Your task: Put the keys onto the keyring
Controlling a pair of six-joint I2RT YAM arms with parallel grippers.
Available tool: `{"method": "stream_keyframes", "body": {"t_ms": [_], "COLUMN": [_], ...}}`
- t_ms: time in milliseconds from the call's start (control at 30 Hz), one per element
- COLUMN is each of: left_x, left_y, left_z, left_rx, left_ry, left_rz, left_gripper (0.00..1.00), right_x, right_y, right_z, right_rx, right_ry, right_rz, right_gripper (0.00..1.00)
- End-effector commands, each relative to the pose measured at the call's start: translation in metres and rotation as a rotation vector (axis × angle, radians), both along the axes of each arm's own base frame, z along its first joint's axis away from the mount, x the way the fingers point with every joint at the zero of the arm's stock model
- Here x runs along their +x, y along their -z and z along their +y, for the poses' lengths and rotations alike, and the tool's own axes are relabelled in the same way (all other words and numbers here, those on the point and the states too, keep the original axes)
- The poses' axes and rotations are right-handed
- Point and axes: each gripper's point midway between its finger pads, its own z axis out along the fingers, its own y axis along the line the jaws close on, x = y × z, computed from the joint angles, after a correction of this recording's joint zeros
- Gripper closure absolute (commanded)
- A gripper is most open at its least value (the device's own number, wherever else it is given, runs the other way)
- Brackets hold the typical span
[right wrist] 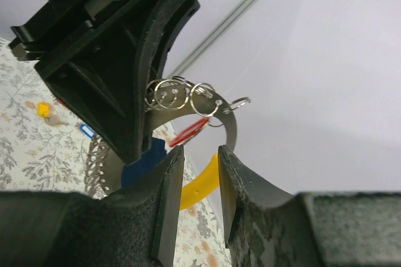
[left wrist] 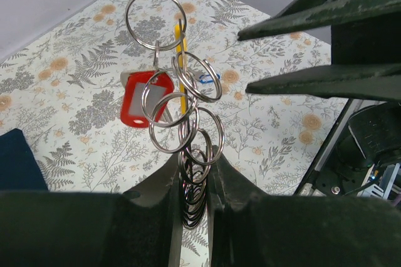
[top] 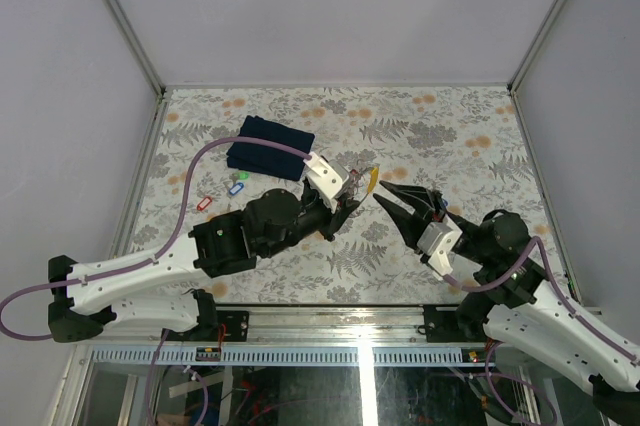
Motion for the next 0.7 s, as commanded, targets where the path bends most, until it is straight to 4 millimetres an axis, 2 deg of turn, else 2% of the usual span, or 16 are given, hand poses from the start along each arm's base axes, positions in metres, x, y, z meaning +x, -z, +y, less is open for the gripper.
{"method": "stream_keyframes", "body": {"t_ms": [0,200,500,667], "left_x": [0.002,0.002,0.004,0.004], "left_y": [-0.032,-0.032,-0.031,-0.030], "left_z": [-0.001,-0.002,-0.004,-0.005], "left_rx": [-0.069,-0.070,-0.074,-0.071], "left_ry": [0.001,-0.002,-0.014,-0.014], "left_rz": [-0.047,-0.042,-0.031,-0.028], "left_gripper": [0.99,0.99,0.99,0.99], "right_x": [-0.014,-0.014,-0.007,-0.007], "right_y": [-0.028,-0.035,-0.041,-0.044], "right_z": [0.006,0.011,0.011,0.014], "right_rx": [0.044,0.006,-0.090,-0.117], "right_ry": [-0.073,-0.075,-0.007,-0.009], "right_rz": [-0.080,-0.219,-0.393,-0.432], "right_gripper": [0.64,0.54,0.54,0.53]}}
